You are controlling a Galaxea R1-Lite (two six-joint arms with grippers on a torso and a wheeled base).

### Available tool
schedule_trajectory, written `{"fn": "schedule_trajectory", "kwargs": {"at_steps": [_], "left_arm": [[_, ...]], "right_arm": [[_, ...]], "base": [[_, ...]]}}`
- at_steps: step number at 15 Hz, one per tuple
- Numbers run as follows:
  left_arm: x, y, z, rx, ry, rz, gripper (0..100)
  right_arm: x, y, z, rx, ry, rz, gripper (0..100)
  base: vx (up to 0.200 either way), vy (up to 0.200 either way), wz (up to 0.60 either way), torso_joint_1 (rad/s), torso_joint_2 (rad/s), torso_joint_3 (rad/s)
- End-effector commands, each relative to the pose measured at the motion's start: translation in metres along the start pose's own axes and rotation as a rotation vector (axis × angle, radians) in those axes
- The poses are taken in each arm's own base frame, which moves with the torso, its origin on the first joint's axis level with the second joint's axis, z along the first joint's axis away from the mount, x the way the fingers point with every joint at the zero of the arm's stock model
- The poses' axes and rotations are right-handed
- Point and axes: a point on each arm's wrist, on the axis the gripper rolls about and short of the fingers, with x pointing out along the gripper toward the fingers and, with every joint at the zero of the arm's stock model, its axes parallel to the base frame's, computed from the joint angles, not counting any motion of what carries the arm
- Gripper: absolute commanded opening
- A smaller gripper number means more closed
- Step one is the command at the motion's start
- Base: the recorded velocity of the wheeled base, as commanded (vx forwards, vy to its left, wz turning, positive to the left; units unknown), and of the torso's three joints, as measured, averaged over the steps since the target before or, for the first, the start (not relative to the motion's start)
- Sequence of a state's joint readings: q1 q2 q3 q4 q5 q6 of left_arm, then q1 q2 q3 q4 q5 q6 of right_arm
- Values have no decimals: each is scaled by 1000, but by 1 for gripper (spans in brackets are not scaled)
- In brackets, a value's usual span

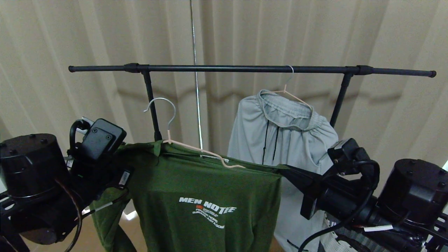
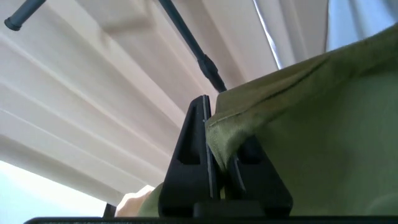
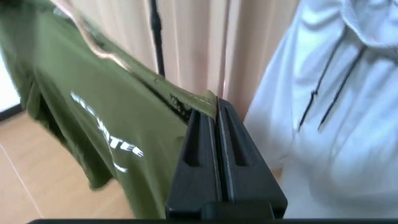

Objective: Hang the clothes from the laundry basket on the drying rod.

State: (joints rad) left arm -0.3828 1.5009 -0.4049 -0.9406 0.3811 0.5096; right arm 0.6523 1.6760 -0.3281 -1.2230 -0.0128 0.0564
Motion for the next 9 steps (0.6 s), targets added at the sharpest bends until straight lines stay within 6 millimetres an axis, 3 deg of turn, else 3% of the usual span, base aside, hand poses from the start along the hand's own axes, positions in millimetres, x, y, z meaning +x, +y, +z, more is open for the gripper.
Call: {"fn": "schedule_trajectory", "kwargs": {"at_steps": [1, 9], "left_arm": [[6, -5, -4, 8, 22, -3, 0], [8, -7, -3, 5, 17, 21, 0]], "right_arm": [[-2, 4, 2, -11, -7, 19, 0], [-6, 40, 0, -27, 3, 166, 0]], "base": [[0, 0, 0, 0, 0, 0], [0, 0, 0, 0, 0, 0]]}}
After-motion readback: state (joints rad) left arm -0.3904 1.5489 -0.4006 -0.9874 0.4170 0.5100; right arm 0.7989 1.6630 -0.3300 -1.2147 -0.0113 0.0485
